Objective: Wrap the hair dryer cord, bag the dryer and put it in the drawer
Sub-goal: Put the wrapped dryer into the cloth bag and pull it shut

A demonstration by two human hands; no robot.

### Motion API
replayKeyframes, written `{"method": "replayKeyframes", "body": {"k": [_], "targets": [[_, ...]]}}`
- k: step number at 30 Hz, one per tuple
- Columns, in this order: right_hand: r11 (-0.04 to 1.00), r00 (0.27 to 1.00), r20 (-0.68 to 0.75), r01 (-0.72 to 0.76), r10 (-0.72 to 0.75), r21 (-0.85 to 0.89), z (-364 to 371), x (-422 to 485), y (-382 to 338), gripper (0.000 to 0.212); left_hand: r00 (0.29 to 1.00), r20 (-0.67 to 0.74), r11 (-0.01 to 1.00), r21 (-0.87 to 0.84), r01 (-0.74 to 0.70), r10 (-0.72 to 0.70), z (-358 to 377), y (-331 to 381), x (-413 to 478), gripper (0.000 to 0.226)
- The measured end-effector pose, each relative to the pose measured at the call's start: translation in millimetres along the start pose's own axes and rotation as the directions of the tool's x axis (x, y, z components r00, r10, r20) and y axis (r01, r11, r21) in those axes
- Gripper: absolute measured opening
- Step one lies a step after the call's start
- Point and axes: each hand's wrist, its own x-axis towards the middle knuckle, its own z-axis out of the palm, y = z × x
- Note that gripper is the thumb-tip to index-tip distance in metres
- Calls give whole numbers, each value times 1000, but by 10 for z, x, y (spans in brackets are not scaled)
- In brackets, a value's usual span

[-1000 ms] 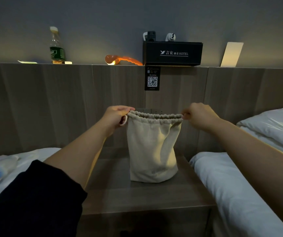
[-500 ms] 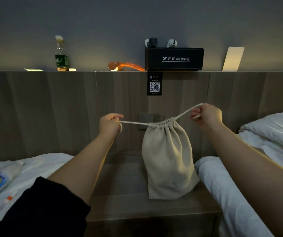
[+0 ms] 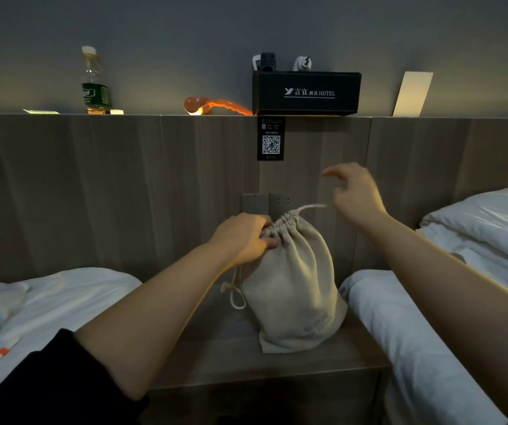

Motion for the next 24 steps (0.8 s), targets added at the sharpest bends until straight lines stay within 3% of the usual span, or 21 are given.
{"method": "replayKeyframes", "body": {"k": [2, 4, 5, 10, 13, 15, 18, 21, 24], "targets": [[962, 933, 294, 249, -207, -113, 41, -88, -52, 31, 998, -34, 999, -8, -49, 49, 13, 32, -14, 31], [943, 838, 508, 306, -202, -130, 91, -169, -153, 19, 994, -68, 996, -14, -89, 88, 18, 48, -23, 29], [938, 829, 532, 303, -171, -171, 110, -190, -180, 19, 992, -74, 995, -11, -99, 98, 16, 40, -24, 30], [854, 905, 392, 330, -165, -403, 90, -202, -175, 41, 997, -67, 998, -40, -52, 50, -32, -97, -52, 31], [892, 867, 484, 309, -122, -329, 57, -218, -179, 42, 998, -25, 997, -57, -55, 54, -31, -160, -50, 25], [963, 870, 484, 199, -89, -182, 32, -225, -156, 40, 997, -18, 992, -104, -71, 70, -40, -203, -73, 24], [997, 929, 370, 34, -8, -64, 24, -244, -96, 39, 992, -96, 990, -107, -89, 79, -34, -282, -88, 23], [991, 977, 213, 7, 22, -134, 4, -251, 12, 39, 970, -239, 995, -70, -71, 53, -72, -347, -99, 23], [983, 992, 117, -21, 43, -183, -33, -296, 60, 37, 956, -293, 987, -162, -21, -28, -58, -393, -99, 27]]}}
